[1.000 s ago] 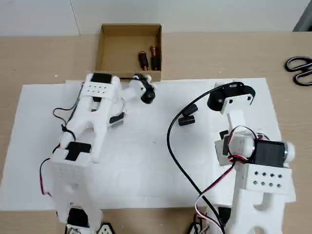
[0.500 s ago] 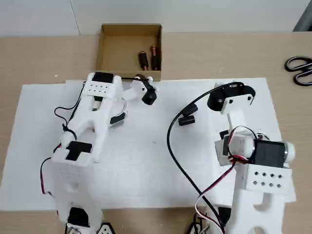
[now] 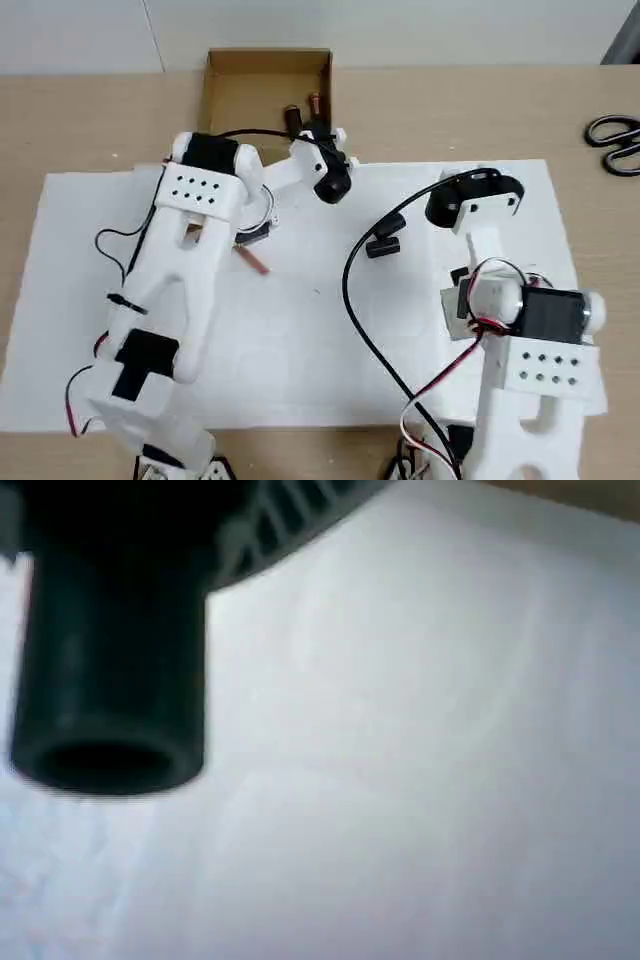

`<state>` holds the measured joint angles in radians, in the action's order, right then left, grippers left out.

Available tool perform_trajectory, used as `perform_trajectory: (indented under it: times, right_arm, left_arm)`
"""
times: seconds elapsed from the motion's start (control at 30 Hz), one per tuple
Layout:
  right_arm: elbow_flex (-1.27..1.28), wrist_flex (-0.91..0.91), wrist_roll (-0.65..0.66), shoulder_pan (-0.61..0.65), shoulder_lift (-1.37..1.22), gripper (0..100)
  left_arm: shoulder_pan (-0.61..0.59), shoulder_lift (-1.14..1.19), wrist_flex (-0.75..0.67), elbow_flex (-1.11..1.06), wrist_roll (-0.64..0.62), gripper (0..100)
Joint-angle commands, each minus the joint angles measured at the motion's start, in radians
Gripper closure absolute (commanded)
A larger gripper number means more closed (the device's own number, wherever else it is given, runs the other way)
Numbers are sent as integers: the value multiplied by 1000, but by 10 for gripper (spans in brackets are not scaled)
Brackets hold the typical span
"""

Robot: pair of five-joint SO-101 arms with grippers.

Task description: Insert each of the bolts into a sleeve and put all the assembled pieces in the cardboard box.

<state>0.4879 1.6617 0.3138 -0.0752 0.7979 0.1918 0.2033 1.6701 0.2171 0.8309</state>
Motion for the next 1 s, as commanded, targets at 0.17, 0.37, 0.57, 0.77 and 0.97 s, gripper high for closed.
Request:
perform_trajectory:
  times: [0.17,0.37,0.57,0.77,0.97]
  right_arm:
    - [-3,2,-9,-4,22,985]
    - [-3,7,-9,-4,22,985]
    - [-41,25,-9,-2,24,985]
    - [-107,53,-11,-7,25,985]
    - [-155,38,-8,-5,163,985]
  left_arm:
    - [-2,-31,11,8,-2,995]
    - [6,-126,5,10,-80,995]
    - [2,-276,-18,12,-160,995]
    - [-2,-417,-18,10,-164,995]
    - [5,-555,-18,10,-261,995]
